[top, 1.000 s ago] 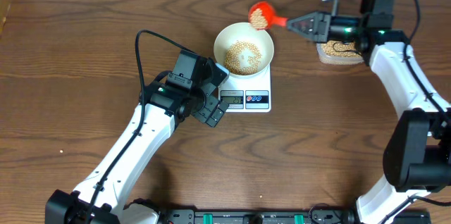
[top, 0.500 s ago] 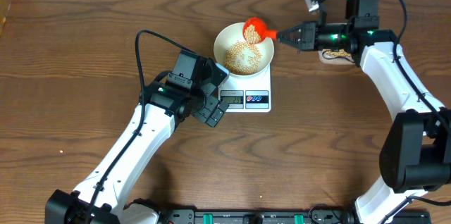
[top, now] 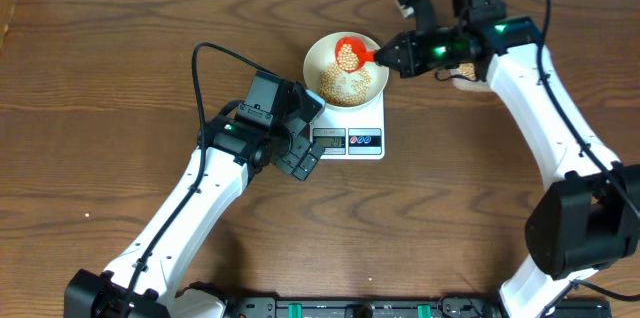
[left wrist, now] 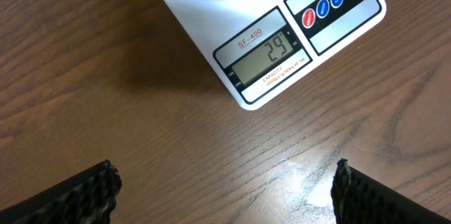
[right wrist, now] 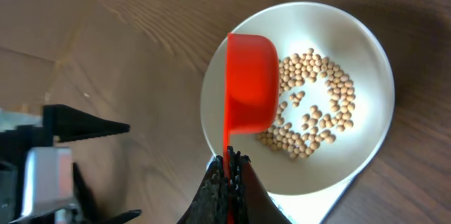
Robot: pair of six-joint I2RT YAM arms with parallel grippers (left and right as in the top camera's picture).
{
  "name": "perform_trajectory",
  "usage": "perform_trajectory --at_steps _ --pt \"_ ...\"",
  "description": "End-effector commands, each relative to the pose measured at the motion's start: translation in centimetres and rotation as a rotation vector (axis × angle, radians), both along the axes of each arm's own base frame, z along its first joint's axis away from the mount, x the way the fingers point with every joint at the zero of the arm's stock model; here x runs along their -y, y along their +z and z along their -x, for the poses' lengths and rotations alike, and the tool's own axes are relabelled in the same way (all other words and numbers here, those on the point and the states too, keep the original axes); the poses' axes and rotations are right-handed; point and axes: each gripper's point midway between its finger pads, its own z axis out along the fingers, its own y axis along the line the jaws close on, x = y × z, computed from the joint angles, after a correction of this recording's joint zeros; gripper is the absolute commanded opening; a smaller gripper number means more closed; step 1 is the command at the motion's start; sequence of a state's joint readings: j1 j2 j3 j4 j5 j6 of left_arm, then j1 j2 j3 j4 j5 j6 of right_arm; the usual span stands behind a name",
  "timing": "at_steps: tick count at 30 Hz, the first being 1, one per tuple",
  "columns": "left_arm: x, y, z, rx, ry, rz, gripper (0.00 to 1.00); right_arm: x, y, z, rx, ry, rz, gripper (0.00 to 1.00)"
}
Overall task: Scoop item into bowl and weigh 50g on scale
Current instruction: 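Lift the scoop and move it over the bowl, then tilt the scoop to pour soybeans into the bowl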
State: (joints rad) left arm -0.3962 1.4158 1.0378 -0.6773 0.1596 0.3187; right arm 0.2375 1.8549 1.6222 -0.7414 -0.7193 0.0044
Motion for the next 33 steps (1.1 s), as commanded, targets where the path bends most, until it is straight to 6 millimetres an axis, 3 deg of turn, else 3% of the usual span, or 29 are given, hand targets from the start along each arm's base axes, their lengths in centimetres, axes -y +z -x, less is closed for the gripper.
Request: perform_trajectory --at_steps 1,17,33 --pt "0.03 -0.28 0.30 -0.012 -0.012 0.004 0.98 0.51 0.30 -0.65 0.065 -0.002 0.062 0.01" --pt "0.03 -0.28 0.30 -0.012 -0.012 0.004 0.98 0.36 0.68 -1.44 0.248 0.039 0.336 0.01" --pt "0.03 -0.28 0.30 -0.012 -0.012 0.004 0.98 -0.08 0.59 -1.22 0.302 0.090 0.399 0.01"
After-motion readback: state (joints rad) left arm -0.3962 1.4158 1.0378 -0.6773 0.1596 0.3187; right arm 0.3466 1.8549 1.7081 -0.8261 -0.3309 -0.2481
